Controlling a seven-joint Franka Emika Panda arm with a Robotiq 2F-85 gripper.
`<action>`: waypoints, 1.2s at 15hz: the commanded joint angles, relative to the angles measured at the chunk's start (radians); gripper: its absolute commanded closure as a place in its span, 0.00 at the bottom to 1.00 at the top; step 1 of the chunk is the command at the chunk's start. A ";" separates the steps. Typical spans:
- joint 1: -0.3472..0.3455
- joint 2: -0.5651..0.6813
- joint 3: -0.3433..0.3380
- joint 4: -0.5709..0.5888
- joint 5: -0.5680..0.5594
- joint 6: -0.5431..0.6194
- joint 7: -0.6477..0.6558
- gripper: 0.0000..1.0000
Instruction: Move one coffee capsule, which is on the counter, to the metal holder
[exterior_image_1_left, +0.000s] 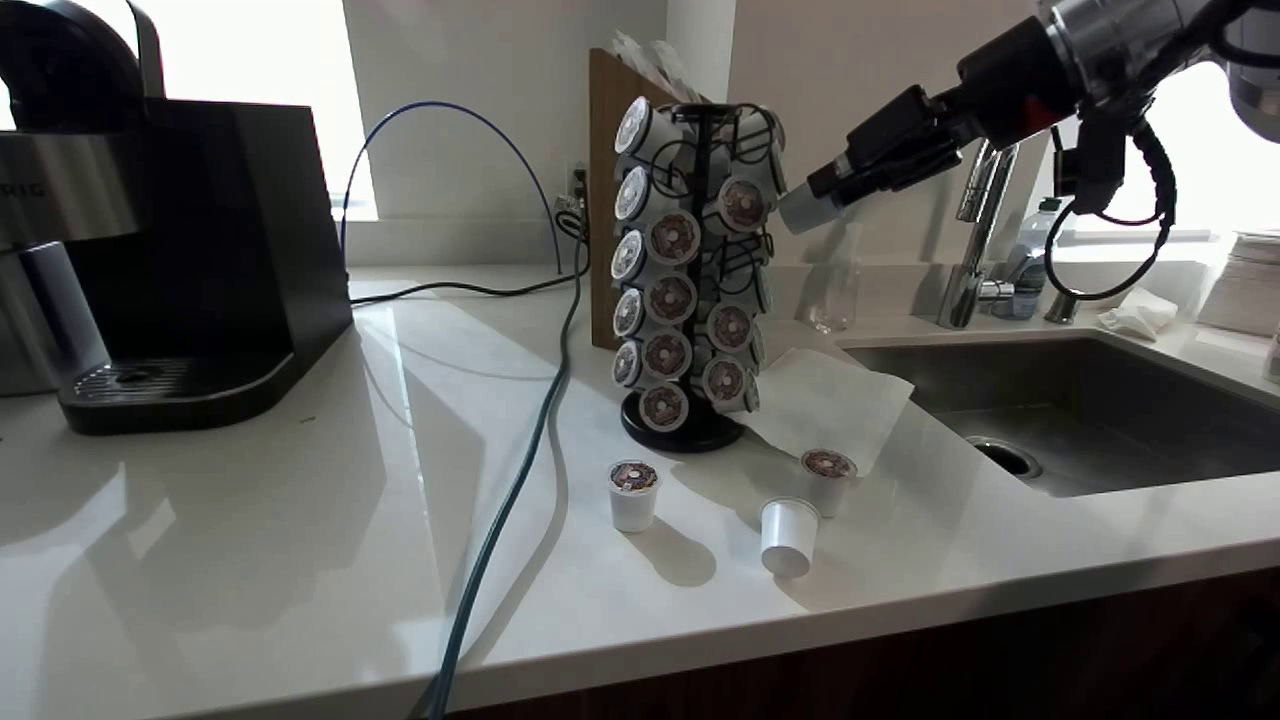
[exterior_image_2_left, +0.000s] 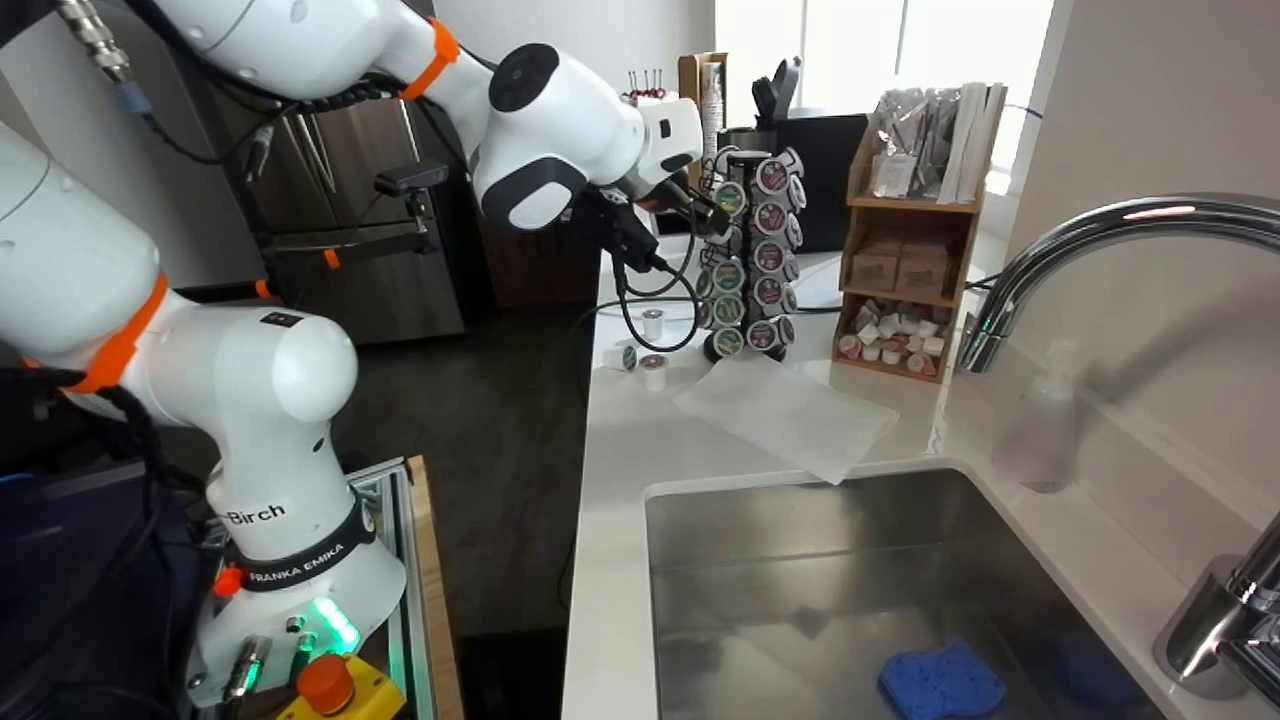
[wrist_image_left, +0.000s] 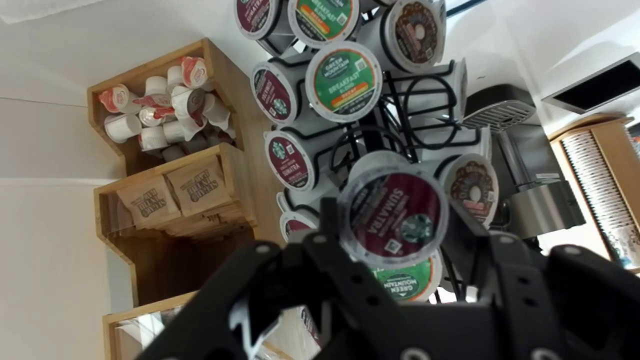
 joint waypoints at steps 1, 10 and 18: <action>0.013 0.007 -0.010 -0.003 0.000 0.022 0.005 0.71; 0.017 0.011 -0.011 -0.004 -0.001 0.027 0.006 0.71; -0.119 -0.015 0.065 -0.062 0.004 0.003 0.012 0.71</action>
